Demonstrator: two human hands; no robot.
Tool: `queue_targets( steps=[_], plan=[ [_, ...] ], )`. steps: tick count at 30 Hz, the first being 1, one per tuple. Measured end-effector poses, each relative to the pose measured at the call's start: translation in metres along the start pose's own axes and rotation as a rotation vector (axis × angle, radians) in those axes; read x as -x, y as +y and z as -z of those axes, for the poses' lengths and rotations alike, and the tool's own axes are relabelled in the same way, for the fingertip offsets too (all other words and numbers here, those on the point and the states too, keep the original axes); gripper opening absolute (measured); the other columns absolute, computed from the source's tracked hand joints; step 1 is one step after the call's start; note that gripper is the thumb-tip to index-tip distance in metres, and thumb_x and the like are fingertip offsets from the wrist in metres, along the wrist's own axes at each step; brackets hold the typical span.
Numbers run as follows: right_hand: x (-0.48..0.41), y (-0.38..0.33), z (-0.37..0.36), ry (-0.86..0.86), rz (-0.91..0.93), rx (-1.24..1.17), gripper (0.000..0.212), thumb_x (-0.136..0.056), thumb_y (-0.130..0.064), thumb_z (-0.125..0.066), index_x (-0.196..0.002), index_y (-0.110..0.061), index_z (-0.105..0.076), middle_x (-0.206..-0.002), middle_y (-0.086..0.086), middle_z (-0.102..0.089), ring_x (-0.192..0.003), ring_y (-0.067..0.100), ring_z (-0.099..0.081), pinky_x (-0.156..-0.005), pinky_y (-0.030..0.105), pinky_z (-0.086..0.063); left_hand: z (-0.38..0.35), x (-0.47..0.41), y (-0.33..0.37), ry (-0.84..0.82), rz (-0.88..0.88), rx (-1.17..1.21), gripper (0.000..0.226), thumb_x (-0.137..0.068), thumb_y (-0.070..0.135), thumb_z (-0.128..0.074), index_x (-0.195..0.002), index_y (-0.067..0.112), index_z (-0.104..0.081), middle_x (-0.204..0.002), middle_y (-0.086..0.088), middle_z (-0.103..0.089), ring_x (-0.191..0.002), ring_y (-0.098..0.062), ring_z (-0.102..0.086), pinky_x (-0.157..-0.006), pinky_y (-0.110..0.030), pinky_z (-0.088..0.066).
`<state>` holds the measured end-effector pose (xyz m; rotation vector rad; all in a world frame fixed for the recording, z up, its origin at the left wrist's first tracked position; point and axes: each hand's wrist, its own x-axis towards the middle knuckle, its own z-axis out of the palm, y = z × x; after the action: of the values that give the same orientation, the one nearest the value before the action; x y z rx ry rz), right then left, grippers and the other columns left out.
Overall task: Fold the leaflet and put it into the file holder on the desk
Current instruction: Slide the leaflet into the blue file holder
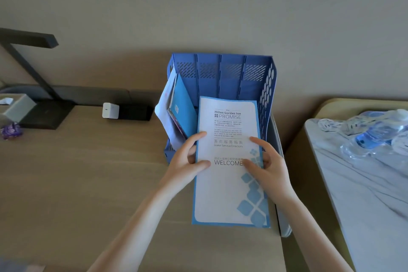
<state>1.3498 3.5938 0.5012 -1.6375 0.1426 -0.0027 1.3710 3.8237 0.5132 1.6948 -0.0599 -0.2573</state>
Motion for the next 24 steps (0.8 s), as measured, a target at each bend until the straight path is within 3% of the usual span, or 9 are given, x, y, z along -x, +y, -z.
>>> queue_targets(
  steps=[3,8,12,14,16,18,20,22,24],
  plan=[
    [-0.026,-0.007,0.000,-0.078,0.015,-0.018,0.061,-0.083,0.003,-0.076,-0.131,-0.030,-0.055,-0.109,0.009,-0.074,-0.093,0.024,-0.076,-0.076,0.044,-0.063,0.007,-0.016,0.006,0.056,-0.056,0.021,0.068,-0.082,-0.006,-0.064,-0.126,0.045,-0.053,-0.104,0.006,-0.076,-0.098,-0.013,-0.071,-0.075,-0.021,-0.056],
    [-0.089,-0.020,-0.004,-0.243,0.093,0.047,0.078,-0.077,0.012,-0.077,-0.135,-0.034,-0.051,-0.113,0.014,-0.071,-0.098,0.026,-0.074,-0.076,0.037,-0.063,0.019,-0.051,0.019,0.198,-0.161,0.020,0.068,-0.082,-0.008,-0.062,-0.126,0.043,-0.054,-0.097,0.000,-0.076,-0.088,-0.014,-0.070,-0.072,-0.026,-0.054],
    [-0.148,-0.033,-0.016,-0.285,0.252,0.228,0.080,-0.078,0.002,-0.080,-0.137,-0.040,-0.048,-0.111,0.005,-0.069,-0.095,0.025,-0.071,-0.079,0.037,-0.063,0.018,-0.081,0.026,0.353,-0.273,-0.002,0.069,-0.082,-0.009,-0.060,-0.124,0.045,-0.053,-0.113,-0.018,-0.068,-0.081,-0.015,-0.064,-0.069,-0.025,-0.050],
    [-0.179,-0.036,-0.023,-0.319,0.283,0.268,0.081,-0.077,0.000,-0.081,-0.137,-0.041,-0.048,-0.112,0.003,-0.067,-0.095,0.022,-0.069,-0.082,0.036,-0.062,0.017,-0.097,0.026,0.430,-0.313,-0.052,0.066,-0.082,-0.009,-0.060,-0.131,0.034,-0.051,-0.130,-0.012,-0.061,-0.088,-0.019,-0.066,-0.074,-0.033,-0.056],
    [-0.209,-0.036,-0.032,-0.359,0.310,0.325,0.080,-0.077,-0.003,-0.083,-0.138,-0.041,-0.048,-0.109,0.004,-0.065,-0.093,0.024,-0.067,-0.083,0.036,-0.061,0.019,-0.114,0.021,0.507,-0.364,-0.143,0.063,-0.080,-0.010,-0.061,-0.135,0.017,-0.049,-0.141,-0.010,-0.052,-0.105,-0.028,-0.065,-0.082,-0.052,-0.055],
    [-0.233,-0.033,-0.042,-0.399,0.340,0.375,0.079,-0.077,-0.006,-0.083,-0.137,-0.041,-0.048,-0.108,0.006,-0.063,-0.093,0.029,-0.065,-0.082,0.038,-0.060,0.023,-0.129,0.012,0.576,-0.416,-0.257,0.063,-0.077,-0.012,-0.062,-0.135,0.009,-0.050,-0.147,-0.014,-0.044,-0.119,-0.037,-0.059,-0.086,-0.057,-0.053],
    [-0.252,-0.028,-0.052,-0.435,0.350,0.387,0.077,-0.077,-0.006,-0.084,-0.134,-0.043,-0.048,-0.112,0.006,-0.061,-0.095,0.029,-0.064,-0.082,0.038,-0.061,0.024,-0.137,0.004,0.616,-0.427,-0.290,0.066,-0.079,-0.012,-0.061,-0.135,0.018,-0.048,-0.148,-0.018,-0.043,-0.122,-0.041,-0.056,-0.086,-0.056,-0.053],
    [-0.268,-0.020,-0.061,-0.467,0.358,0.386,0.078,-0.077,-0.005,-0.083,-0.130,-0.049,-0.048,-0.114,0.004,-0.060,-0.095,0.024,-0.064,-0.082,0.037,-0.061,0.023,-0.140,-0.004,0.651,-0.397,-0.277,0.073,-0.082,-0.007,-0.059,-0.133,0.042,-0.042,-0.141,-0.021,-0.049,-0.115,-0.037,-0.059,-0.079,-0.043,-0.057],
    [-0.281,-0.010,-0.069,-0.499,0.377,0.392,0.080,-0.077,-0.004,-0.083,-0.128,-0.054,-0.047,-0.114,-0.001,-0.060,-0.094,0.017,-0.063,-0.083,0.033,-0.060,0.019,-0.139,-0.014,0.670,-0.347,-0.229,0.073,-0.083,-0.004,-0.056,-0.134,0.045,-0.041,-0.142,-0.012,-0.052,-0.111,-0.030,-0.062,-0.069,-0.041,-0.058]
  ],
)
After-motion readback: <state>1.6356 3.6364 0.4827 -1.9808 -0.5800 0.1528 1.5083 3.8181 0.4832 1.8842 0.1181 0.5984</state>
